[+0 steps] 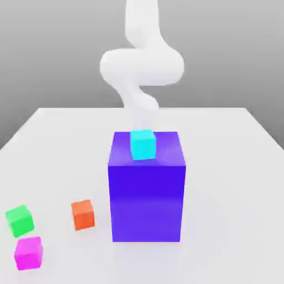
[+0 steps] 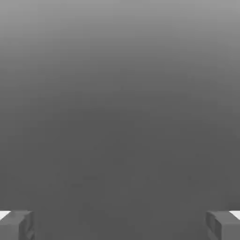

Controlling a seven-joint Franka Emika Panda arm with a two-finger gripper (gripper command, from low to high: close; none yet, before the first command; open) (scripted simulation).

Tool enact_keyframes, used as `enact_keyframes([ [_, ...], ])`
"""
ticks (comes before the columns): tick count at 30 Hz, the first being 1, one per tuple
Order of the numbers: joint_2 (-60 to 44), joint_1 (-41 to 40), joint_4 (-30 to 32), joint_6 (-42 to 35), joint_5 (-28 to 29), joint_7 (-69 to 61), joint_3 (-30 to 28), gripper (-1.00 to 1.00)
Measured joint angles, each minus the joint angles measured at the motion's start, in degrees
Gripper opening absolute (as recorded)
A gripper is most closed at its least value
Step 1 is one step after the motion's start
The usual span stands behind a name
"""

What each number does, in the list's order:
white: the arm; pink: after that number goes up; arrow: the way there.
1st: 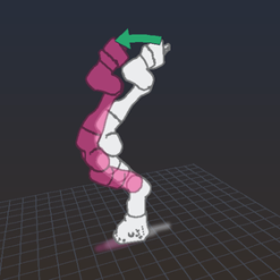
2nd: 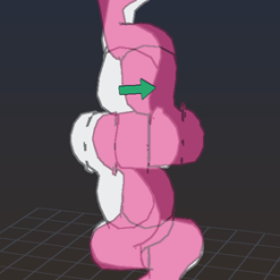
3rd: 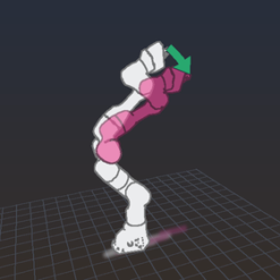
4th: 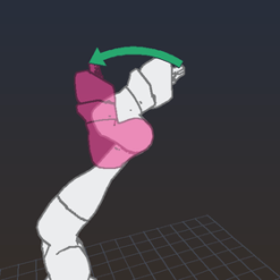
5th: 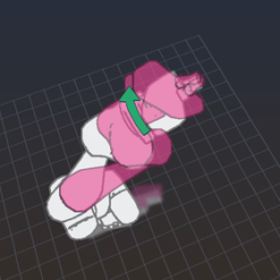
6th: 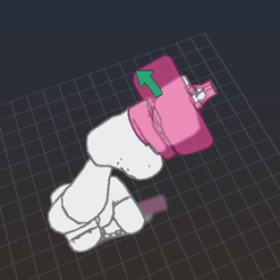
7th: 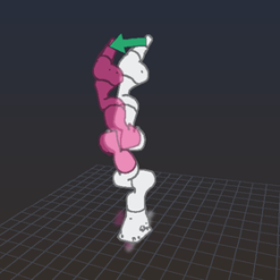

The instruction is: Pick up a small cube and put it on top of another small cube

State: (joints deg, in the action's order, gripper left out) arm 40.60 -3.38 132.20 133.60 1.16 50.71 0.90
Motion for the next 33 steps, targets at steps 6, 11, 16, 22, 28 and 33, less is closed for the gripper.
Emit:
enact_keyframes([
  [6,-12.87,-7.65,1.03,4.43,3.01,12.03,1.5,0.0],
  [11,-23.31,-12.74,1.85,7.99,5.32,21.7,1.44,0.0],
  [16,-33.67,-16.39,2.69,11.62,6.55,30.58,-0.17,0.0],
  [22,-45.92,-21.06,3.79,16.21,4.48,38.7,-2.19,0.0],
  [28,-57.93,-24.28,4.6,21.24,-1.92,42.97,-2.86,0.0],
  [33,-67.53,-25.13,2.89,28.44,-3.15,42.87,-2.24,-1.0],
])
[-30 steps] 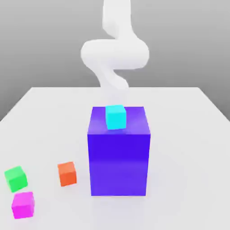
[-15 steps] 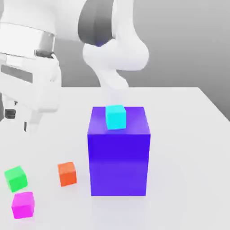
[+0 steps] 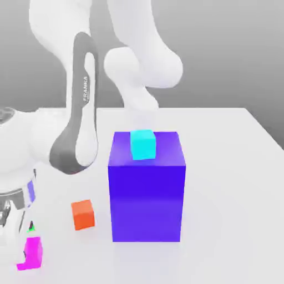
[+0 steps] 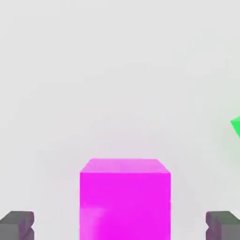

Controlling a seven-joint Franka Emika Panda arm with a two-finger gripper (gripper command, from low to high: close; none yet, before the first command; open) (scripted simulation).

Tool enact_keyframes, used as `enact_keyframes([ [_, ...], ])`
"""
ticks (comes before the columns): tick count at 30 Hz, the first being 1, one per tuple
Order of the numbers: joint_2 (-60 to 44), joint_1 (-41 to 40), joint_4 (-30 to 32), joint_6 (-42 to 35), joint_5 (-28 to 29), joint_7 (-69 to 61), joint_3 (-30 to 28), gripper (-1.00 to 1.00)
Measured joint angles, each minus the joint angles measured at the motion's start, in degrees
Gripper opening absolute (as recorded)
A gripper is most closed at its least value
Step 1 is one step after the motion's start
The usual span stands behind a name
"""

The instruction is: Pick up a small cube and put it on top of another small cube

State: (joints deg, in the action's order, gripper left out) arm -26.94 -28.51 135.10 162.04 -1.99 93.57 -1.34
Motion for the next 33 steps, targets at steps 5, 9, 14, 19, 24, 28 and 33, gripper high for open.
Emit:
enact_keyframes([
  [5,0.0,-0.01,0.0,0.12,0.04,0.04,0.01,-1.0],
  [9,3.29,0.04,0.69,-2.51,0.18,0.2,-0.1,-1.0],
  [14,13.03,-0.33,4.53,-8.64,0.81,6.07,-3.52,-1.0],
  [19,20.89,-3.71,10.34,-10.59,0.14,17.88,-8.56,-1.0],
  [24,13.0,-5.19,10.46,-2.69,-3.71,16.42,-7.05,1.0],
  [28,13.0,-5.19,10.46,-2.69,-3.71,16.42,-7.05,1.0],
  [33,16.13,-4.8,10.66,-5.67,-2.27,17.51,-7.76,1.0],
])
